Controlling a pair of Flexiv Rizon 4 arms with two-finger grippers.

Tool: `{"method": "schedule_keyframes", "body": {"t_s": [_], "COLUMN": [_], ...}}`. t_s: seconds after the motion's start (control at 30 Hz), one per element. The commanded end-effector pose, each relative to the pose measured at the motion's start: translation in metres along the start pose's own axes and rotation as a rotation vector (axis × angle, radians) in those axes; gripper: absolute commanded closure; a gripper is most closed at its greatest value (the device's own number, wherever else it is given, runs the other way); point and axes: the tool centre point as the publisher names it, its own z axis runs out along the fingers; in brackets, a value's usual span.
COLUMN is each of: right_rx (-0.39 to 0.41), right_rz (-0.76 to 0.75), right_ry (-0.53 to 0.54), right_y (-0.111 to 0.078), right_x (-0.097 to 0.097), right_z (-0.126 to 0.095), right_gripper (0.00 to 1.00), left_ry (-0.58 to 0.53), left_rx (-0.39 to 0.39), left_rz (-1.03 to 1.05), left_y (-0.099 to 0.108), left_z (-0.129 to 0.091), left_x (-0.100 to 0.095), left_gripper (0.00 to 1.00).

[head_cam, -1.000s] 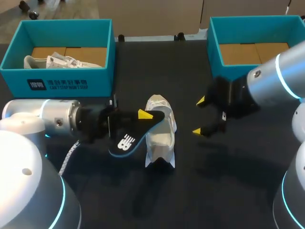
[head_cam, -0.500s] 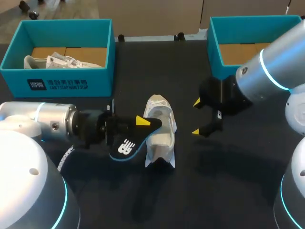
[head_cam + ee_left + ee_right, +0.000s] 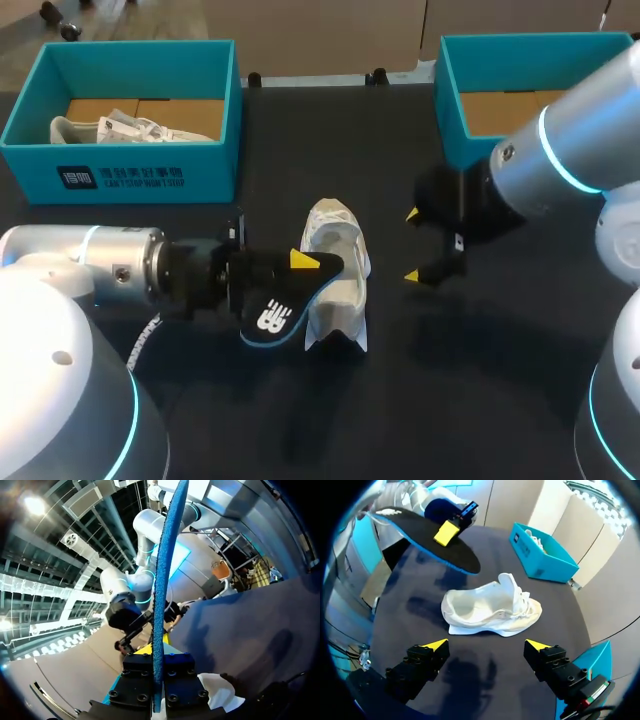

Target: Take the shoe out of the shoebox, open the shoe tongue, remove and reinsert the insole, then place the shoe into the shoebox

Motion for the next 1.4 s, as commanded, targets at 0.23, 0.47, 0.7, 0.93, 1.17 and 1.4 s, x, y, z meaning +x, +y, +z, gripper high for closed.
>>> {"method": "schedule_keyframes", "body": {"t_s": [0.23,0.47,0.7,0.93,1.17,1.4], "right_rx": [0.014,0.022,0.054,0.063,0.067,0.088], "right_rz": [-0.026,-0.047,-0.080,-0.081,-0.070,-0.074], "right_ry": [-0.023,-0.004,0.020,0.016,0.000,-0.011], "right_y": [0.003,0.006,0.013,0.013,0.008,0.002], "right_x": [0.010,0.012,0.013,0.013,0.013,0.015], "right_z": [0.021,0.029,0.039,0.046,0.046,0.046], "right_gripper": [0.00,0.00,0.00,0.00,0.00,0.00], "left_ry": [-0.001,-0.001,-0.001,-0.001,0.009,0.004], "left_rx": [-0.004,-0.004,-0.004,-0.004,-0.008,-0.020], "left_rz": [0.000,0.000,0.000,0.000,-0.001,-0.019], "left_y": [-0.001,-0.001,-0.001,-0.001,-0.005,-0.002], "left_z": [0.001,0.001,0.001,0.001,-0.003,-0.010], "left_x": [0.001,0.001,0.001,0.001,0.003,0.013], "left_gripper": [1.00,1.00,1.00,1.00,1.00,1.00]}}
